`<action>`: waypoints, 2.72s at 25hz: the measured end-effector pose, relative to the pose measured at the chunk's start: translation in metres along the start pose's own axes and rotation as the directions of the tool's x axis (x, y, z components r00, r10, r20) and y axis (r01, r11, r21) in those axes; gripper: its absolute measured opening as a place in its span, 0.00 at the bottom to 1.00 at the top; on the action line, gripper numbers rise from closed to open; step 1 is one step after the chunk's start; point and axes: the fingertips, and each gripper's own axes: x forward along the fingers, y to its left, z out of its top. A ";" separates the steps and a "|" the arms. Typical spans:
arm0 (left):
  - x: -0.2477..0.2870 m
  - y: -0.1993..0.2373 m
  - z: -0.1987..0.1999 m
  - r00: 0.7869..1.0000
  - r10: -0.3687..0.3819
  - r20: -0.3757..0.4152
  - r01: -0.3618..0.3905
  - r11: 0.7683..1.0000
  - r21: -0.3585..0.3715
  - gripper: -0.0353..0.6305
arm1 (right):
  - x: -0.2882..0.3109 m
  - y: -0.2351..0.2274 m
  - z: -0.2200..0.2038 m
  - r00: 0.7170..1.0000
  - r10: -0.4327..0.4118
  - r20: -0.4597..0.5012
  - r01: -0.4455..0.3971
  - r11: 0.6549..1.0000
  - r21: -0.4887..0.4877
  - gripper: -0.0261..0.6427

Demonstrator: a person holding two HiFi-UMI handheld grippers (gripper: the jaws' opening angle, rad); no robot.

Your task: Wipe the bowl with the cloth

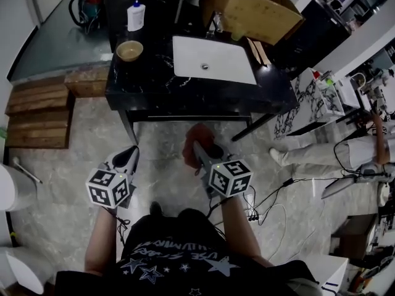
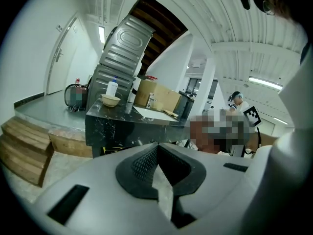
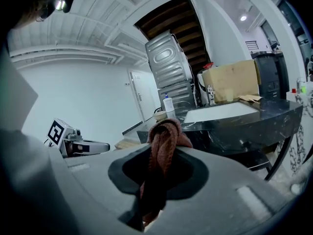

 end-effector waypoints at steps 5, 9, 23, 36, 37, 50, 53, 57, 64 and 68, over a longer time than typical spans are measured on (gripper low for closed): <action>0.026 0.024 0.008 1.000 0.011 -0.015 -0.011 1.000 -0.002 0.06 | 0.025 -0.013 0.007 1.000 0.019 -0.012 -0.019 1.000 -0.008 0.14; 0.047 0.036 0.022 0.999 0.040 -0.004 -0.040 0.999 -0.023 0.06 | 0.058 -0.034 0.027 0.996 0.080 0.034 -0.080 0.997 0.007 0.14; 0.142 0.069 0.100 0.970 0.243 0.012 -0.242 0.968 -0.062 0.06 | 0.155 -0.146 0.118 0.973 0.228 0.042 -0.229 0.973 0.011 0.14; 0.187 0.074 0.131 0.939 0.342 0.036 -0.338 0.937 -0.087 0.06 | 0.201 -0.150 0.135 0.902 0.432 -0.018 -0.432 0.899 -0.063 0.14; 0.184 0.077 0.132 0.935 0.351 0.040 -0.347 0.934 -0.090 0.06 | 0.204 -0.148 0.135 0.898 0.438 -0.022 -0.439 0.896 -0.066 0.14; 0.167 0.128 0.147 0.928 0.364 0.076 -0.353 0.927 -0.129 0.06 | 0.239 -0.114 0.141 0.895 0.442 -0.055 -0.446 0.891 -0.085 0.14; 0.163 0.154 0.158 0.925 0.369 0.088 -0.356 0.924 -0.140 0.06 | 0.255 -0.105 0.152 0.903 0.426 -0.047 -0.429 0.897 -0.106 0.14; 0.160 0.195 0.172 0.932 0.355 0.071 -0.342 0.927 -0.155 0.07 | 0.283 -0.096 0.161 0.916 0.398 -0.046 -0.400 0.909 -0.116 0.14; 0.175 0.252 0.197 0.967 0.253 0.021 -0.244 0.951 -0.190 0.07 | 0.333 -0.085 0.181 0.940 0.339 -0.033 -0.341 0.933 -0.113 0.14; 0.186 0.283 0.203 0.978 0.209 -0.004 -0.205 0.955 -0.213 0.11 | 0.360 -0.081 0.187 0.952 0.305 -0.032 -0.306 0.946 -0.108 0.14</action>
